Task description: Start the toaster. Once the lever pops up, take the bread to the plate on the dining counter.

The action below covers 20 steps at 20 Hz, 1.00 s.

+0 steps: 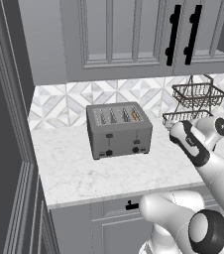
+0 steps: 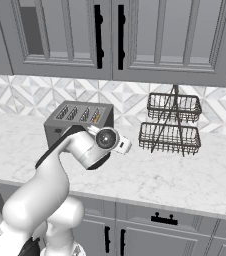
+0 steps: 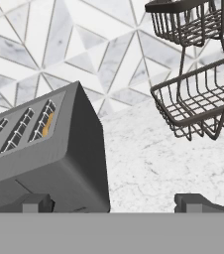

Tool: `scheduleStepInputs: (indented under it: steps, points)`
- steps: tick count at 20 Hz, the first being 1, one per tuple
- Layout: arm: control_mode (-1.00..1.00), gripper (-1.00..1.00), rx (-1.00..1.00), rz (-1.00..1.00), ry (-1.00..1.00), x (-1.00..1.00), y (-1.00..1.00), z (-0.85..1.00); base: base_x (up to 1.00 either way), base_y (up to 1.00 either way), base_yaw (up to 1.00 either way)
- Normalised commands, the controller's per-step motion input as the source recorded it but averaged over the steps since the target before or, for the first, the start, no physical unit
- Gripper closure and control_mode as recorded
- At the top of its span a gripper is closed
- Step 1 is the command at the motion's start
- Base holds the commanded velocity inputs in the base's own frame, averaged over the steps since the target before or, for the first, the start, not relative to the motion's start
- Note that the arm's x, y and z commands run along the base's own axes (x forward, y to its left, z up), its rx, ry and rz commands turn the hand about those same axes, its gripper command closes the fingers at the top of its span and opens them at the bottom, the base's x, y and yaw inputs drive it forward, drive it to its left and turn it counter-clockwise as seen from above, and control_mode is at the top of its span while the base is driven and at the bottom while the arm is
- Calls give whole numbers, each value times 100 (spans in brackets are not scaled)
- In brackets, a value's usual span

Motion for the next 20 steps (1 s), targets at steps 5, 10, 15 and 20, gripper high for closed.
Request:
scheduleStepInputs:
  steps: [5, 10, 15, 20]
  points:
    - [-100, -100, 0, 0, 0, 0, 0, 0, 0, 0, 0]
    - [-100, -100, 0, 0, 0, 0, 0, 0, 0, 0, 0]
    - [-100, -100, 0, 0, 0, 0, 0, 0, 0, 0, 0]
    - [-100, -100, 0, 0, 0, 0, 0, 0, 0, 0, 0]
